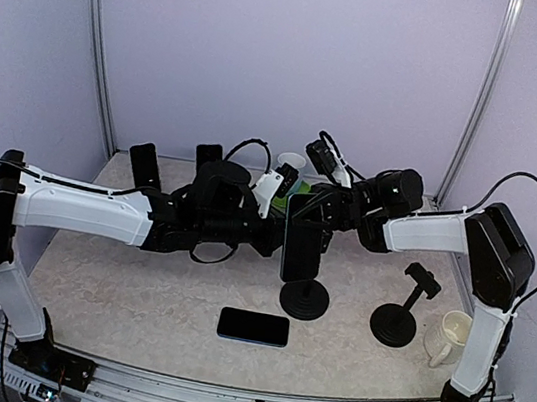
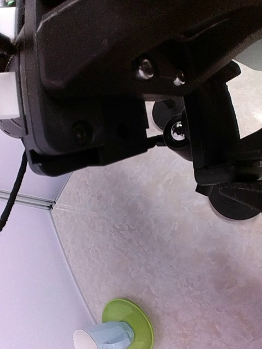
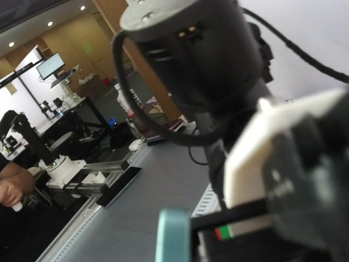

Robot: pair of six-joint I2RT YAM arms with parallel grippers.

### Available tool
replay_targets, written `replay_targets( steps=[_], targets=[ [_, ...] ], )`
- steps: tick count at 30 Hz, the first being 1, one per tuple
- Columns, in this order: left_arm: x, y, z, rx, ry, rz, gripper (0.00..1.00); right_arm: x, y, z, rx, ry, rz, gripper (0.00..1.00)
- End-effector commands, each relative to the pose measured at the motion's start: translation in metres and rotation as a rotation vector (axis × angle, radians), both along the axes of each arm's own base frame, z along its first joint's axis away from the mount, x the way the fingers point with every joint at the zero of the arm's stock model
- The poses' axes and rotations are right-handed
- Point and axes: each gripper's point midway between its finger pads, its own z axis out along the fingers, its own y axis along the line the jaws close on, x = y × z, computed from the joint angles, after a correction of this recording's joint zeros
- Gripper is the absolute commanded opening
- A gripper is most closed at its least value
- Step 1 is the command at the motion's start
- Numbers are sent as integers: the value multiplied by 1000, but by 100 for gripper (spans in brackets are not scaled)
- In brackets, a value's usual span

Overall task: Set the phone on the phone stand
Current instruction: Install the phone onto the phone stand.

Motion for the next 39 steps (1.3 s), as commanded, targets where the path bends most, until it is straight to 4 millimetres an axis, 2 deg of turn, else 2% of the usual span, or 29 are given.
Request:
replay_targets(
  steps=[1, 7, 12, 13, 18, 22, 26, 33, 39],
  targets=[
    [-8, -1, 36, -76, -57, -15, 0, -12, -17, 8, 95, -236, 16, 0],
    [-8, -2, 32, -72, -50, -14, 0, -6, -13, 27, 91, -145, -17, 0],
    [-8, -2, 33, -73, -50, -12, 0, -12, -17, 40, 129, -186, -41, 0],
    [-8, -2, 34, -73, -52, -13, 0, -9, -15, 37, 106, -154, -57, 0],
    [-7, -2, 34, -70, -50, -6, 0, 10, 4, 25, 45, -227, -174, 0],
    [-7, -4, 35, -71, -51, -5, 0, 0, 10, 17, 53, -297, -180, 0],
    [-7, -4, 35, -70, -53, -7, 0, -12, 4, 11, 109, -354, -129, 0],
    [-8, -4, 35, -62, -52, -9, 0, -9, 6, -8, 137, -438, -113, 0],
    [-10, -5, 37, -61, -58, -21, 0, -7, 3, -6, 176, -492, -113, 0]
  ],
)
